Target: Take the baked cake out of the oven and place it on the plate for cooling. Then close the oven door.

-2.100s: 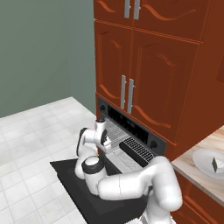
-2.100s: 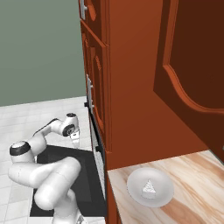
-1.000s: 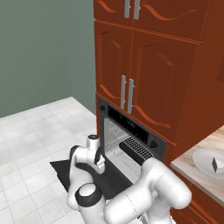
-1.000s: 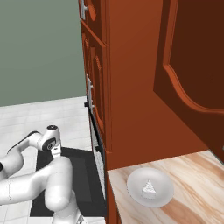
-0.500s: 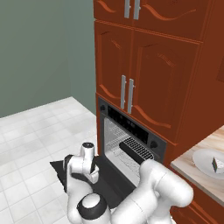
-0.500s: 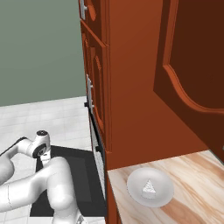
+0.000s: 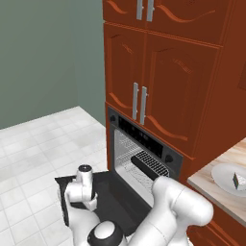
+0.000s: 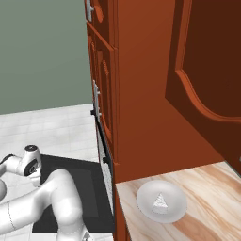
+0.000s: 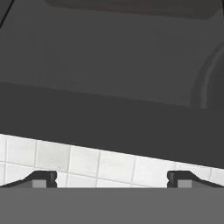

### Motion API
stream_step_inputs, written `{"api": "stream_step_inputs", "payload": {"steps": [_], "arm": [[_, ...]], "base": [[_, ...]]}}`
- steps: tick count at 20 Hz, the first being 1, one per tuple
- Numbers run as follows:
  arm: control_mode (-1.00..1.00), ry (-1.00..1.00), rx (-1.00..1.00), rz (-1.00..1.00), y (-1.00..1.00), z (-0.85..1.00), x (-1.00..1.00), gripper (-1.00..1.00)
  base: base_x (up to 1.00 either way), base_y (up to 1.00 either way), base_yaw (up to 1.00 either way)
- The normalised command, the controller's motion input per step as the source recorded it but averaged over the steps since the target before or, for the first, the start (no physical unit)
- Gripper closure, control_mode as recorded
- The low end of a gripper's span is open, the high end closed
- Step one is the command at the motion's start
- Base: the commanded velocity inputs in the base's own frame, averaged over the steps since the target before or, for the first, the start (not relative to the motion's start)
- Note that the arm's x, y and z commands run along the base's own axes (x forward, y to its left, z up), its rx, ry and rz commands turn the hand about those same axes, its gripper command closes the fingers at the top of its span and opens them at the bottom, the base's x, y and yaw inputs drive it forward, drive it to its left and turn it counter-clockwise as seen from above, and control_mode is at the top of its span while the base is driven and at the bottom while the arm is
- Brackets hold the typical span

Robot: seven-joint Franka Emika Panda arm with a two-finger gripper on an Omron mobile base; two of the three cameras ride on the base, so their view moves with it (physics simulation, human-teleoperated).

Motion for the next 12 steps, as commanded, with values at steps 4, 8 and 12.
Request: {"api": "stream_step_inputs", "payload": {"steps": [4, 8, 12], "arm": [[-1.0, 0.0, 0.0, -0.03, 0.58, -0.07, -0.14, -1.0], [-1.0, 0.0, 0.0, -0.06, 0.55, -0.2, -0.09, -1.0], [-1.0, 0.0, -0.01, -0.15, 0.49, -0.39, -0.08, -1.0]], "base": [[0.0, 0.0, 0.0], [0.0, 0.0, 0.0], [0.0, 0.0, 0.0]]}}
